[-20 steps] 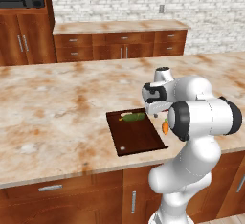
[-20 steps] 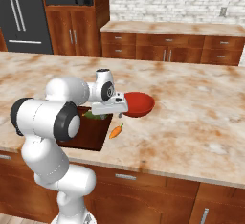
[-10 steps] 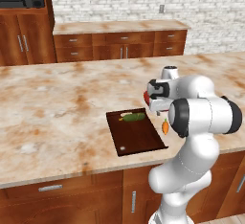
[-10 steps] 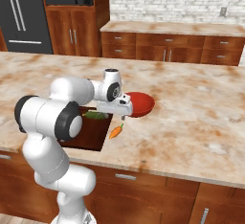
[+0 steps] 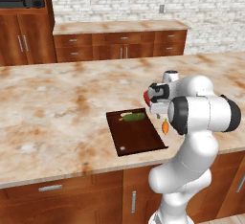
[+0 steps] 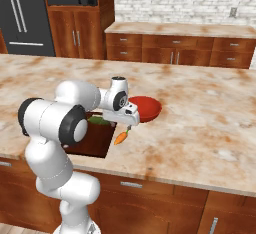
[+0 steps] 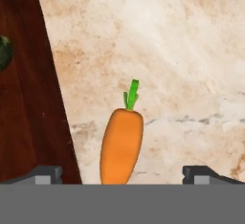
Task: Place the two vegetables and bowl onto the tray for setting up a vegetable dip station.
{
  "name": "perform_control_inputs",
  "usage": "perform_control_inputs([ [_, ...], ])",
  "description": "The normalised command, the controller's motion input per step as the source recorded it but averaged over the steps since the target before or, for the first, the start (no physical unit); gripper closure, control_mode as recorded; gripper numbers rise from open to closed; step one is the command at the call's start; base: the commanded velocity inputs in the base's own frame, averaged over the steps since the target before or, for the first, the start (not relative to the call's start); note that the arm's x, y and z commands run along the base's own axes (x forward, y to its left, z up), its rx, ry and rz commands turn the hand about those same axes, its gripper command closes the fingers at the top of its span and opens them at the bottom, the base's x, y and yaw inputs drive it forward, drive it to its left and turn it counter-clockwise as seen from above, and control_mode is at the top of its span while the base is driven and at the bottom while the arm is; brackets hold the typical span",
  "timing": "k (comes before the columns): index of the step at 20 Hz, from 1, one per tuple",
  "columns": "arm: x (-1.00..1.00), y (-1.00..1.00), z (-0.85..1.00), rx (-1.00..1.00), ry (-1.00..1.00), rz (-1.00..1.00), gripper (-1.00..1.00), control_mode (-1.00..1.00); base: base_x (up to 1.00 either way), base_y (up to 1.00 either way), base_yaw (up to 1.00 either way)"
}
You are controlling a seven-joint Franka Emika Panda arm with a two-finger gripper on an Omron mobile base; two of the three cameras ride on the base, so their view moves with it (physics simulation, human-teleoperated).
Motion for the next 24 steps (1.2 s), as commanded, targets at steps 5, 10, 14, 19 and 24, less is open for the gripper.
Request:
perform_control_inputs([
  [5, -0.01, -0.14, -0.21, 0.02, 0.0, -0.05, -1.0, -1.0, 0.0, 0.0, 0.0],
  [10, 0.0, -0.07, -0.19, 0.02, 0.0, -0.01, -1.0, -1.0, 0.0, 0.0, 0.0],
  [14, 0.0, 0.0, -0.2, 0.0, 0.0, 0.0, -1.0, -1.0, 0.0, 0.0, 0.0],
  [19, 0.0, 0.0, -0.24, 0.0, 0.0, 0.0, -1.0, -1.0, 0.0, 0.0, 0.0],
  [24, 0.0, 0.0, -0.23, 0.0, 0.0, 0.0, -1.0, -1.0, 0.0, 0.0, 0.0],
])
